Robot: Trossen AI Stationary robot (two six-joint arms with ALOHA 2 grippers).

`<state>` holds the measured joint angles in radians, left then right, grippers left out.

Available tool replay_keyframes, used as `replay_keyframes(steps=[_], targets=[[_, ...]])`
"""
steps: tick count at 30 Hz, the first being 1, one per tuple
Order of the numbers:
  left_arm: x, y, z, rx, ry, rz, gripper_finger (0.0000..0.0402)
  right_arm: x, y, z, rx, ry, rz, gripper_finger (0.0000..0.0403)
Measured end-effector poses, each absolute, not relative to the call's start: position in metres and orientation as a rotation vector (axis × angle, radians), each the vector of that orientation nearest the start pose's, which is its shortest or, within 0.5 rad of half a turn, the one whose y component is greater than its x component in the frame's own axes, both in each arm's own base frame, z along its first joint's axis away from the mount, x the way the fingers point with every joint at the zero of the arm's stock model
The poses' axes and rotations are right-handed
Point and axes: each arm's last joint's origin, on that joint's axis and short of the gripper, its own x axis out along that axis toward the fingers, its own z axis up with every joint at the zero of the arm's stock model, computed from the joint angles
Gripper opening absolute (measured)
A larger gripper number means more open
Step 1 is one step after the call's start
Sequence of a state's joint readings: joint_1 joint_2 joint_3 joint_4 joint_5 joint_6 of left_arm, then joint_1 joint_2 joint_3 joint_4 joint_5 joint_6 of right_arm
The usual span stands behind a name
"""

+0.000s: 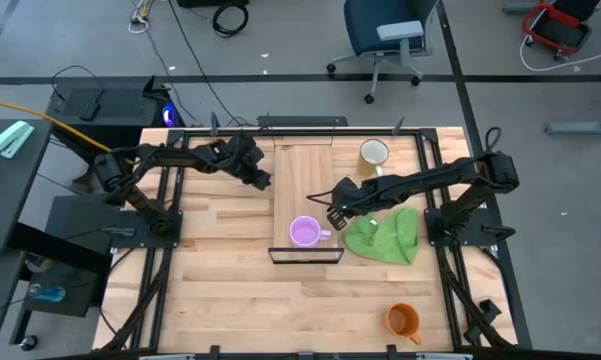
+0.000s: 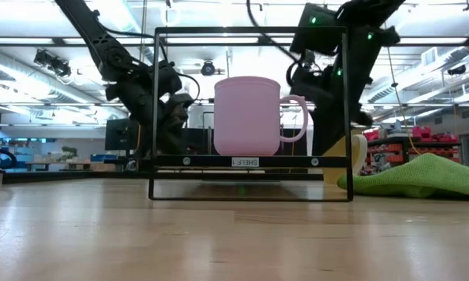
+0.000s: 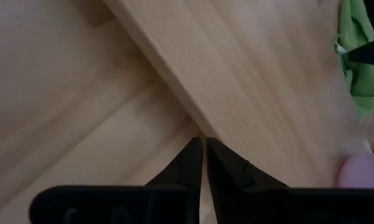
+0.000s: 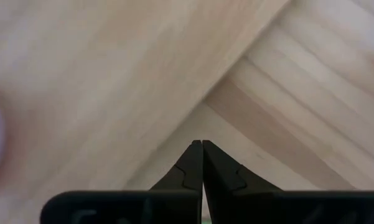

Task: Stack small to large cups/mugs on shelf
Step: Move the shelf from left to the middle table

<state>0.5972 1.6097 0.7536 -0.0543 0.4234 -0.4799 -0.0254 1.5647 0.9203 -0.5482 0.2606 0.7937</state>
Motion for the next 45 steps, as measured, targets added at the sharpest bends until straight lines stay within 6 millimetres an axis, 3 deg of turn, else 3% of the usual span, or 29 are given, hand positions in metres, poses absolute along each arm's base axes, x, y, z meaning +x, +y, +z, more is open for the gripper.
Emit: replay_keyframes(steps=[9,15,21,26,30,39,45], targets=[[0.223,0.148,0.159,-0.850,0.913,0.388,0.0012,0.259,-0.014,0.230,0.576,0.856,-0.673,0.0010],[0.204,0.138,0.163,-0.802,1.082,0.516,0.0020,0.232,-0.015,0.262,0.584,0.747,-0.692,0.0010],[0.198,0.114,0.149,-0.754,1.195,0.541,0.0021,0.213,-0.015,0.278,0.599,0.698,-0.683,0.0010],[0.200,0.098,0.137,-0.757,1.187,0.535,0.0012,0.214,-0.006,0.276,0.604,0.734,-0.646,0.0012],[0.210,0.091,0.139,-0.733,1.128,0.497,0.0011,0.225,0.016,0.263,0.586,0.802,-0.584,0.0011],[0.225,0.098,0.146,-0.719,0.940,0.484,0.0024,0.254,0.051,0.242,0.551,0.803,-0.462,0.0005],[0.223,0.103,0.146,-0.727,0.933,0.503,0.0014,0.255,0.065,0.236,0.557,0.827,-0.447,0.0005]])
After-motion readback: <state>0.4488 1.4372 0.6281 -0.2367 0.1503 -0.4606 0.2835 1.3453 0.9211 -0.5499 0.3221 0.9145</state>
